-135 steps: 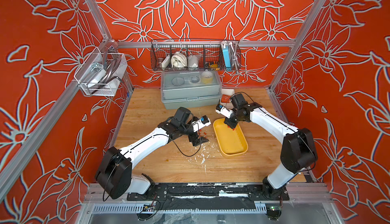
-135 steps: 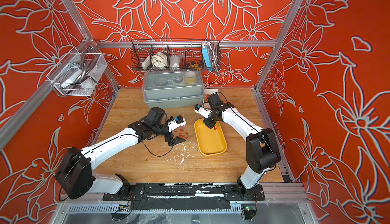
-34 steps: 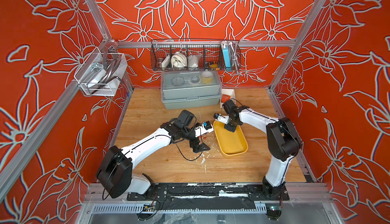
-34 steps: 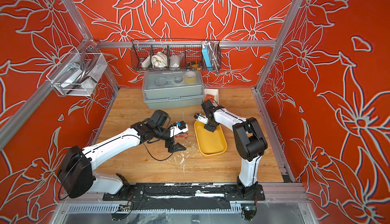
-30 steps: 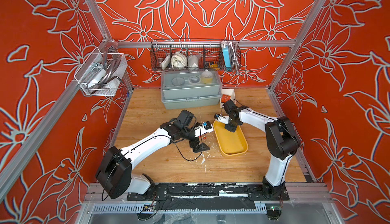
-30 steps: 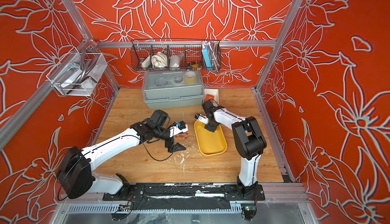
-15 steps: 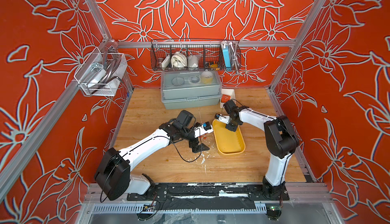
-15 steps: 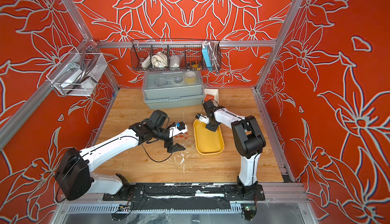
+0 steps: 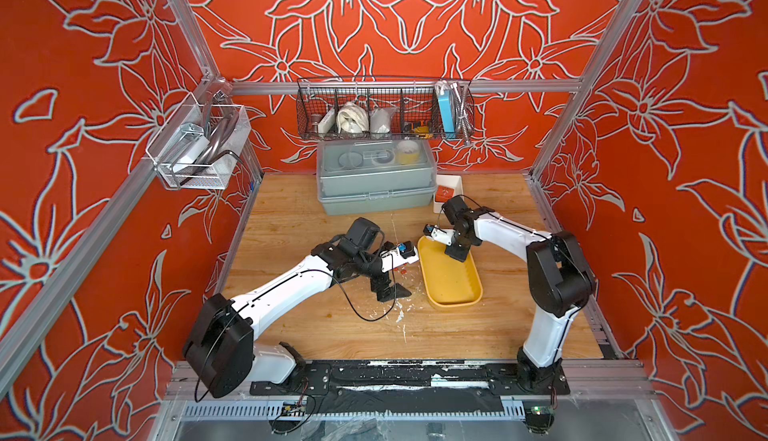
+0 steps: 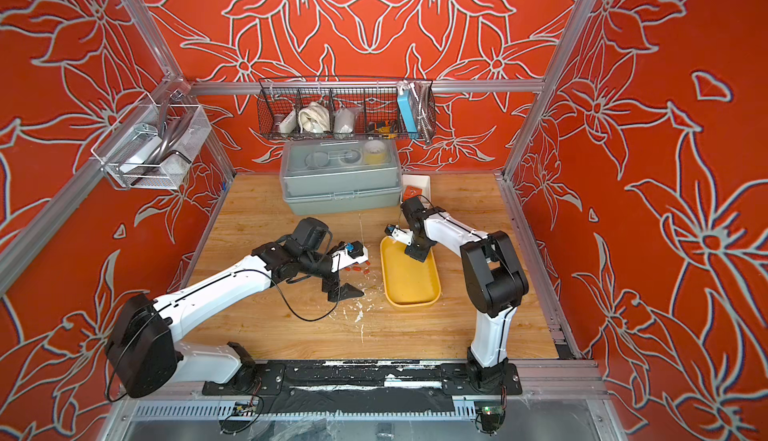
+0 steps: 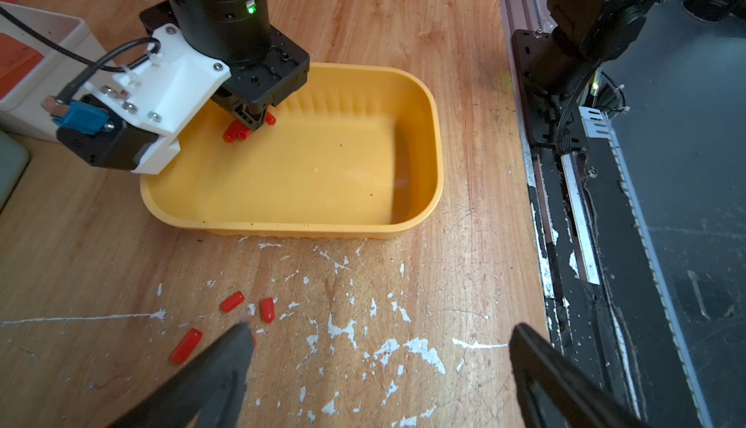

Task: Take the screw protection sleeves out of the storage box
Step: Pick up the screw protection sleeve from the storage box, then place the screw protection sleeve at the center of the board.

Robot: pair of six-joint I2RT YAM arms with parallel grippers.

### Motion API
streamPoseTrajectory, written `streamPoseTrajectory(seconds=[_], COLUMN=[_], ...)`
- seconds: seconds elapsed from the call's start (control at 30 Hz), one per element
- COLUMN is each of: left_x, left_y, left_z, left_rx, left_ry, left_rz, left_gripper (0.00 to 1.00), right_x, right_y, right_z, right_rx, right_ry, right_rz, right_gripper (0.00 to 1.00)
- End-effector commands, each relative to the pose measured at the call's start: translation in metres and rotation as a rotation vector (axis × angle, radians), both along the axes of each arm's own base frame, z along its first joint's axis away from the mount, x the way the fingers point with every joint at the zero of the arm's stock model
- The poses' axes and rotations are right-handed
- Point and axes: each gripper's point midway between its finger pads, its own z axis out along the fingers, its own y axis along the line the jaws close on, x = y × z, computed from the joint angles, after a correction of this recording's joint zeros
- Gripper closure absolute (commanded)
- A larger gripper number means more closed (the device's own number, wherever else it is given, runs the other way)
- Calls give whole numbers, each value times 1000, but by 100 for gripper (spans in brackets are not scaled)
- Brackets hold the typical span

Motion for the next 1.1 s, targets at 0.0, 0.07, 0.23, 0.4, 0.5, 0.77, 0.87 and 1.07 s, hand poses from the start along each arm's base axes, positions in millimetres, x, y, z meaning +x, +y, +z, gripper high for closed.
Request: streamPoseTrajectory(seconds=[0.0,0.07,0.23,0.4,0.5,0.77,0.87,1.07], left_x=[-6,-6,-4,6,14,41,51,60], left_y=[3,4,9,22,34,71,85,106], left_z=[5,6,8,13,16,41,54,64], left_rx=[-5,-1,3,18,29,42,21,9], left_ry=[-27,-36,-50,-81,-105,-84,-82,-74], left_rz=[-13,-12,5,45,78,228,298,387], left_gripper=[2,2,2,2,2,2,2,2], right_x=[-9,-14,-30,-58,-76,-91,-89,-73], right_y=[4,4,11,31,47,95,118,158], right_z=[22,27,46,82,105,141,141,115], right_rx=[51,63,131,296,415,551,557,525], right_ry=[12,18,47,104,145,197,213,243], right_rz=[-13,-13,6,41,66,137,169,157], right_gripper=[100,100,100,100,100,100,100,100])
